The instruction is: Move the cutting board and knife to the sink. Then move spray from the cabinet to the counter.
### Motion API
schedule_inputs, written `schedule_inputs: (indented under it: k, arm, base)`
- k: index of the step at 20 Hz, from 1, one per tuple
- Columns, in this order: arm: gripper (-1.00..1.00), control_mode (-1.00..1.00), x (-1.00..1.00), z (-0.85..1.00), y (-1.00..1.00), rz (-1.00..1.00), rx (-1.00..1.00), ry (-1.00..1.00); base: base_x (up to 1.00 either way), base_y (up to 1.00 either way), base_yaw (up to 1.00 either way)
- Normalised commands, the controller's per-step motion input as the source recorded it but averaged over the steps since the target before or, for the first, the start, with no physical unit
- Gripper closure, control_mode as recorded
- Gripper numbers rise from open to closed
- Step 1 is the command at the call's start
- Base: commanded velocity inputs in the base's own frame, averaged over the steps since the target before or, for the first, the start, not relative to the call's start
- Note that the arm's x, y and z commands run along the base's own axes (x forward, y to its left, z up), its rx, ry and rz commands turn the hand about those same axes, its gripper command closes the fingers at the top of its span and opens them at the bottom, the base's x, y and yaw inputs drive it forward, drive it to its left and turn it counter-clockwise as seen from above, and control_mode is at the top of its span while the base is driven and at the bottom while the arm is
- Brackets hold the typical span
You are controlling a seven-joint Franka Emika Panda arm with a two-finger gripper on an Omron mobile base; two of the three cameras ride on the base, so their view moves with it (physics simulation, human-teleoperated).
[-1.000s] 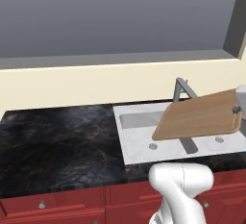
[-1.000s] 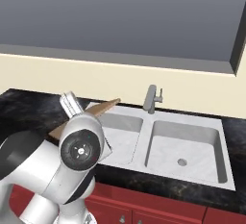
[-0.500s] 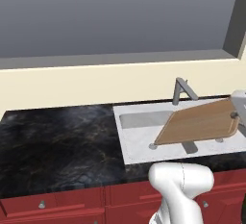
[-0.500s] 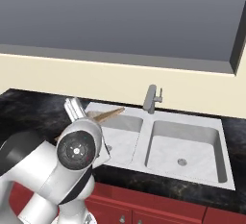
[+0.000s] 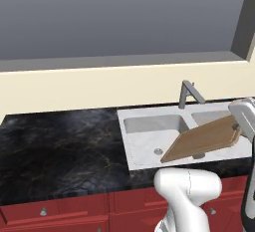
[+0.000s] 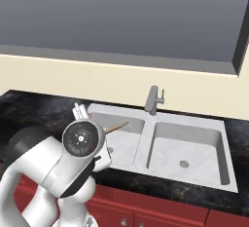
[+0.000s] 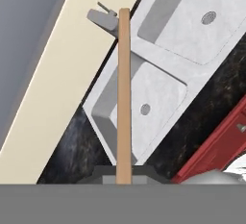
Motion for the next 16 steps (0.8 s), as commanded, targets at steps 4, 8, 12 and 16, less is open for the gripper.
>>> schedule_inputs:
  k: [4,8,12,16]
  arm:
    - [1.00,-1.00,0.25,-0.32,0.00,-0.03,0.03,0.12]
    - [1.00,-1.00,0.36,-0.27,0.00,-0.03,0.07,0.08]
    - [1.00,-1.00,0.41,-0.24,0.00,-0.03,0.10,0.03]
    - [1.00,-1.00,0.43,-0.22,0.00,-0.03,0.11,0.00]
  base:
    - [0.00,0.00,0.00]
    - [0.00,0.00,0.00]
    - [0.00,0.00,0.00]
    - [0.00,0.00,0.00]
